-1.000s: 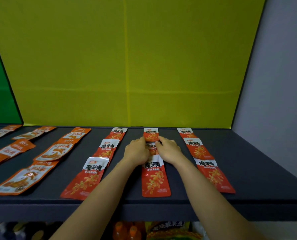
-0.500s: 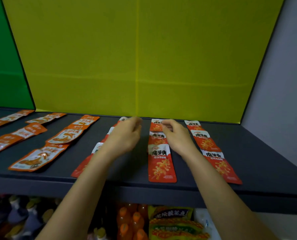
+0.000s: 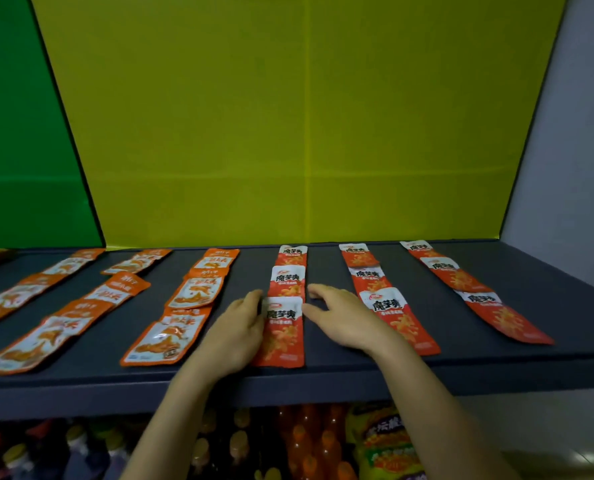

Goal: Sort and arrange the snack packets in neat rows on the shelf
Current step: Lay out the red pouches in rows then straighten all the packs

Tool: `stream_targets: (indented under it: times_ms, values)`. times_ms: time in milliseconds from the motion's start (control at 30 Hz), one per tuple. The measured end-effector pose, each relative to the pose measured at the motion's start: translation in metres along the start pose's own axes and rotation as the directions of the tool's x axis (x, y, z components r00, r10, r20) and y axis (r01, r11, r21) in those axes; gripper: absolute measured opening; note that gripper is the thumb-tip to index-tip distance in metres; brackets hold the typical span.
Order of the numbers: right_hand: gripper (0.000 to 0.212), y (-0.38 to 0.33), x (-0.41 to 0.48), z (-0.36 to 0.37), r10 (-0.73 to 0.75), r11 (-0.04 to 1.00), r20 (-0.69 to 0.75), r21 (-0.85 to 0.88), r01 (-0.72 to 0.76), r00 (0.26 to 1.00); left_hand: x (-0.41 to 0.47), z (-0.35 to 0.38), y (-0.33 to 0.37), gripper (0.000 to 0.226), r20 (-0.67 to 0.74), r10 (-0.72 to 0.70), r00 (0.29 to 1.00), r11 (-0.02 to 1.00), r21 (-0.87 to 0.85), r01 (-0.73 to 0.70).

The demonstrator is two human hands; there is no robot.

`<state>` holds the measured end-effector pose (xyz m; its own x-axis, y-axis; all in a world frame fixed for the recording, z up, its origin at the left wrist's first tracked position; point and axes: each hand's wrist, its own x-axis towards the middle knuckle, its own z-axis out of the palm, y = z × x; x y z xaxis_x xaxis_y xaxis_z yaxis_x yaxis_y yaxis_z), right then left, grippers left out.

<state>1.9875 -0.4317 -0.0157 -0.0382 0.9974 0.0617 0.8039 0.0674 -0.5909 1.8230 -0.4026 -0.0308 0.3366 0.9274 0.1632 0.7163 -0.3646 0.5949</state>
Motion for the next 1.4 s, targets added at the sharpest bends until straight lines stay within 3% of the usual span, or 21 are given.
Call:
stream_targets:
  times_ms: [100,267,600,800,967,1133,1267,1333,1400]
  values:
    - [0.044,0.004,-0.002,0.008,-0.001,0.998,-0.069,0.059,0.006,0.998,-0.003,0.002,-0.002,0.04,-0.015,0.036,0.999,0.999,0.017,-0.036]
    - [0.047,0.006,-0.005,0.011,0.016,0.997,-0.093,0.079,-0.008,0.996,-0.002,0.002,-0.005,0.036,-0.029,0.112,0.993,0.994,-0.013,-0.112]
    - [0.049,0.005,-0.006,0.01,0.016,0.995,-0.125,0.101,-0.003,0.992,-0.003,0.009,-0.003,0.046,-0.051,0.151,0.987,0.977,0.16,-0.141]
    - [0.046,0.008,-0.002,0.01,0.011,0.992,-0.126,0.123,0.005,0.992,-0.003,0.008,-0.002,0.044,-0.046,0.129,0.991,0.984,0.128,-0.122]
    - [0.049,0.008,0.009,0.008,0.071,0.968,-0.127,0.249,-0.038,0.989,0.008,0.004,-0.005,0.016,-0.026,0.056,0.998,0.994,-0.093,-0.058]
    - [0.049,0.001,0.036,0.005,0.157,0.957,-0.086,0.261,-0.13,0.984,0.049,0.007,-0.001,0.03,0.04,-0.065,0.997,0.996,-0.059,0.068]
    - [0.036,0.0,0.062,0.006,0.207,0.966,-0.084,0.178,-0.19,0.975,0.08,0.012,0.001,0.033,0.04,-0.129,0.991,0.99,-0.054,0.131]
    - [0.019,0.004,0.074,0.008,0.206,0.975,-0.128,0.115,-0.192,0.97,0.088,0.014,0.0,0.031,-0.026,-0.132,0.991,0.99,-0.049,0.131]
    - [0.022,0.005,0.081,0.01,0.199,0.98,-0.166,0.065,-0.19,0.966,0.093,0.016,-0.002,0.03,-0.087,-0.124,0.988,0.992,-0.035,0.122]
